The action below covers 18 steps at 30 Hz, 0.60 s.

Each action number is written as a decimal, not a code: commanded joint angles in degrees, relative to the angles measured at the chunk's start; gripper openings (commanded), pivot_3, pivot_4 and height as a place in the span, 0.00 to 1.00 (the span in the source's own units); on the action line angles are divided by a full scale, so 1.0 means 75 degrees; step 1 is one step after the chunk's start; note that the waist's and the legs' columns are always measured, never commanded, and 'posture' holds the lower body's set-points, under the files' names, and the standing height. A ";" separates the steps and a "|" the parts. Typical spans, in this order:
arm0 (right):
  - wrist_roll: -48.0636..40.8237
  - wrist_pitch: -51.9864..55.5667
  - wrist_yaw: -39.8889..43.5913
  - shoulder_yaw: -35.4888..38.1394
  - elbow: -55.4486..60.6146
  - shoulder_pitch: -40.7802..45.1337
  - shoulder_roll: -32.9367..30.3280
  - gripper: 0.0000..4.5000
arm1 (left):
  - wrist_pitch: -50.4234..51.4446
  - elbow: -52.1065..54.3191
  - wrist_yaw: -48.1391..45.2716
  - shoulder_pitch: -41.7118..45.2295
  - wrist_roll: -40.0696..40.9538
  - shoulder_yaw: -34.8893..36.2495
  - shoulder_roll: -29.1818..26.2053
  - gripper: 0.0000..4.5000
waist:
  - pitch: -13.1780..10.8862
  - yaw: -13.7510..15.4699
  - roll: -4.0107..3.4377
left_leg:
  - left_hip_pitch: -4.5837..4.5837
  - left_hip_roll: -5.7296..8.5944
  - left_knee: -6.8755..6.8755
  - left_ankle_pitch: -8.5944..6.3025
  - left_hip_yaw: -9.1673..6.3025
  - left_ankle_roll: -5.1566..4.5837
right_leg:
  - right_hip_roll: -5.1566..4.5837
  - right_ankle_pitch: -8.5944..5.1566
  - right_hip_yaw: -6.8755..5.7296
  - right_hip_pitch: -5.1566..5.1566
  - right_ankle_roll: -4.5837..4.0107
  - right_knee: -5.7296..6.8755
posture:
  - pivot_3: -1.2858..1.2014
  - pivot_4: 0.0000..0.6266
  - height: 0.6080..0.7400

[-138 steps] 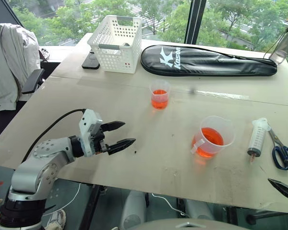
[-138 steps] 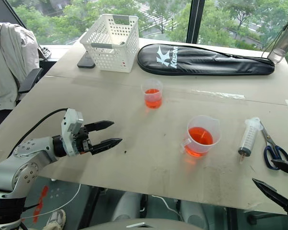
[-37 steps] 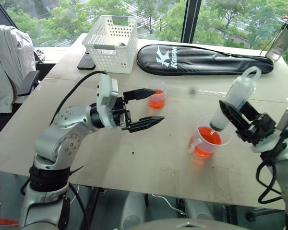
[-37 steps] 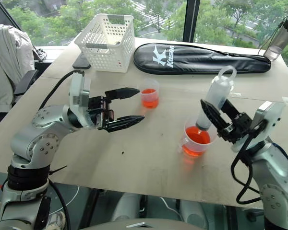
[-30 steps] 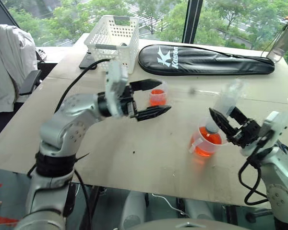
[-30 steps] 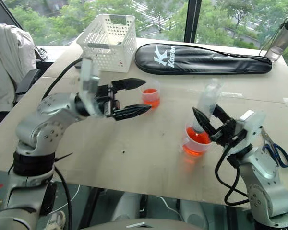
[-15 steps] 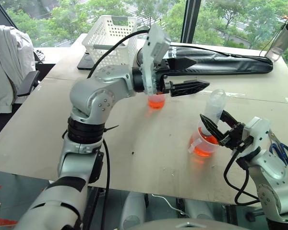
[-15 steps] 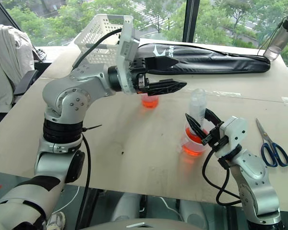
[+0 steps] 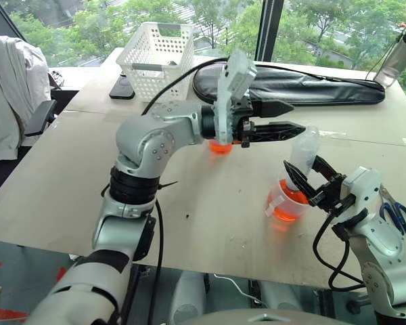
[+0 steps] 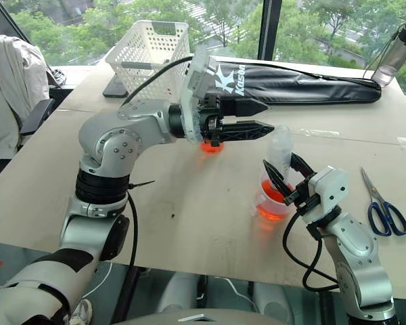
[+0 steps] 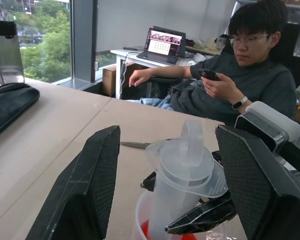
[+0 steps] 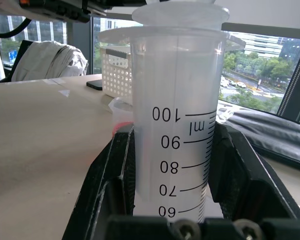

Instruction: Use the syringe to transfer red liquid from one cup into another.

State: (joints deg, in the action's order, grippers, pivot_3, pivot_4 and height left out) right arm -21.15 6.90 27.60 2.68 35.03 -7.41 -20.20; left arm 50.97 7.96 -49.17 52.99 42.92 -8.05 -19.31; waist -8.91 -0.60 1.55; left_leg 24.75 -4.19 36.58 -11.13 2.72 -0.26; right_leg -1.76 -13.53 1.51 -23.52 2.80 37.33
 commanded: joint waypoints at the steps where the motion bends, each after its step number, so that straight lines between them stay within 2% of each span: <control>1: -0.0005 0.0035 -0.0003 -0.0044 0.0169 -0.0003 -0.0043 0.34 | -0.0023 0.0363 -0.0086 -0.0050 0.0029 -0.0123 0.0095 0.68 | 0.0000 0.0002 0.0000 | 0.0000 0.0000 0.0001 0.0000 0.0000 0.0000 | 0.0000 0.0000 0.0000 0.0000 0.0000 0.0000 | 0.52 0.24 0.88; 5: -0.0003 0.0069 0.0010 -0.0061 0.0208 0.0000 -0.0067 0.34 | -0.0137 0.0376 -0.0025 -0.0190 -0.0100 -0.0260 0.0219 0.68 | 0.0000 -0.0001 0.0000 | -0.0001 0.0000 0.0003 0.0000 0.0000 0.0000 | 0.0000 0.0000 0.0001 0.0000 -0.0001 0.0003 | 0.52 0.24 0.88; 6: -0.0009 0.0083 0.0032 -0.0071 0.0222 0.0001 -0.0084 0.34 | -0.0213 0.0384 -0.0006 -0.0228 -0.0167 -0.0300 0.0278 0.59 | 0.0000 0.0000 0.0000 | -0.0001 0.0000 0.0004 0.0000 0.0000 0.0000 | 0.0000 0.0000 0.0001 0.0000 -0.0001 0.0005 | 0.52 0.24 0.88; 7: -0.0018 0.0082 0.0051 -0.0074 0.0226 0.0000 -0.0091 0.34 | -0.0279 0.0388 0.0013 -0.0263 -0.0228 -0.0332 0.0340 0.57 | 0.0000 0.0002 0.0000 | -0.0002 0.0000 0.0004 0.0000 0.0000 0.0000 | 0.0000 0.0000 0.0001 0.0000 -0.0001 0.0005 | 0.52 0.24 0.88; 9: -0.0034 0.0084 0.0067 -0.0068 0.0228 -0.0002 -0.0101 0.34 | -0.0307 0.0404 0.0022 -0.0312 -0.0269 -0.0368 0.0433 0.40 | 0.0001 0.0003 0.0001 | -0.0001 0.0000 0.0005 0.0000 0.0000 0.0000 | 0.0000 0.0000 0.0001 0.0000 -0.0001 0.0005 | 0.52 0.24 0.88; 12: -0.0050 0.0129 0.0083 -0.0074 0.0259 -0.0008 -0.0121 0.34 | -0.0363 0.0431 0.0011 -0.0350 -0.0319 -0.0407 0.0496 0.08 | 0.0003 0.0000 0.0004 | 0.0000 0.0001 0.0007 0.0000 -0.0001 0.0000 | 0.0001 0.0000 0.0001 0.0001 -0.0001 0.0005 | 0.52 0.24 0.88; 13: -0.0051 0.0150 0.0081 -0.0087 0.0275 -0.0002 -0.0124 0.34 | -0.0387 0.0445 -0.0010 -0.0364 -0.0335 -0.0423 0.0503 0.00 | 0.0003 -0.0004 0.0003 | -0.0001 0.0001 0.0007 0.0000 0.0000 0.0000 | 0.0000 0.0000 0.0002 0.0001 -0.0001 0.0005 | 0.52 0.24 0.88; 18: -0.0070 0.0240 0.0074 -0.0130 0.0315 0.0030 -0.0116 0.34 | -0.0535 0.0451 -0.0111 -0.0384 -0.0449 -0.0495 0.0501 0.00 | 0.0004 0.0002 0.0004 | -0.0002 0.0000 0.0009 0.0000 -0.0001 0.0000 | 0.0000 -0.0001 0.0002 0.0001 -0.0002 0.0009 | 0.52 0.24 0.88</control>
State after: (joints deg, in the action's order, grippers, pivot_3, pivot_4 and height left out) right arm -21.30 8.53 27.83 2.54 35.60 -7.38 -20.68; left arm 47.93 9.48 -49.09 49.87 39.49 -11.23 -16.06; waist -8.88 -0.58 1.58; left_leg 24.74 -4.19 36.64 -11.13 2.72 -0.26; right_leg -1.76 -13.54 1.52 -23.51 2.78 37.39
